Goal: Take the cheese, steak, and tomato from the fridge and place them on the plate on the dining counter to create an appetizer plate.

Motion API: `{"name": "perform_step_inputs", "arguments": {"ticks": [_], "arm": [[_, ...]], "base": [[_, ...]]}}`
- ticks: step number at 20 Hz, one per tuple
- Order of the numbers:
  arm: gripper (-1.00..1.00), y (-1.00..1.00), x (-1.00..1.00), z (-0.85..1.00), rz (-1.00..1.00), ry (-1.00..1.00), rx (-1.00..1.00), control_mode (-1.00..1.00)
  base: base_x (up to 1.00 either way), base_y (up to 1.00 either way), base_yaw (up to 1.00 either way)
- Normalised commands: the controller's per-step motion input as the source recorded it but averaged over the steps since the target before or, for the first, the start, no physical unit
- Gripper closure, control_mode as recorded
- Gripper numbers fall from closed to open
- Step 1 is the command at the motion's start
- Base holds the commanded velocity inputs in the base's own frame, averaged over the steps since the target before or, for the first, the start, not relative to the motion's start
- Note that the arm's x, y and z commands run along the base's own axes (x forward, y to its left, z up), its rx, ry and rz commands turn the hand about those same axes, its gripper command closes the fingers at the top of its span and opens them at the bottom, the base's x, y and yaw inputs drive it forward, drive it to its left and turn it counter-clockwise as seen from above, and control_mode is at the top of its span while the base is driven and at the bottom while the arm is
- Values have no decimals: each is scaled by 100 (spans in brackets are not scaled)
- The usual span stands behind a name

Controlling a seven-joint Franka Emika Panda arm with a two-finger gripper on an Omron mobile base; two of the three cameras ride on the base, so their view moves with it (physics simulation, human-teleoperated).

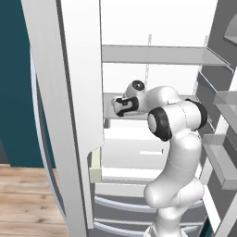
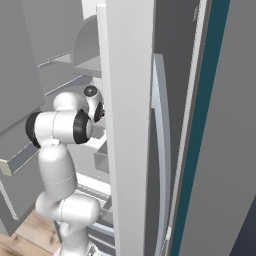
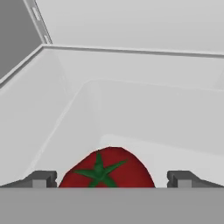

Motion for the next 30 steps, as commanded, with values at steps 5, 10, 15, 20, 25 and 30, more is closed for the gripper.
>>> {"name": "perform_step_inputs", "arguments": {"ticks": [5,10,15,20,25,30], "arm": [[-100,3,5,-31,-2,5,0,-100],[-100,1,-5,-54,-5,8,0,-100],[-100,0,-13,-55,-5,7,0,-100],[-100,0,-23,-65,-4,3,0,-100],[-100,0,-26,-65,-3,0,0,-100],[-100,0,1,-43,-3,0,0,-100]], "base": [[0,0,0],[0,0,0],[0,0,0],[0,0,0],[0,0,0],[0,0,0]]}}
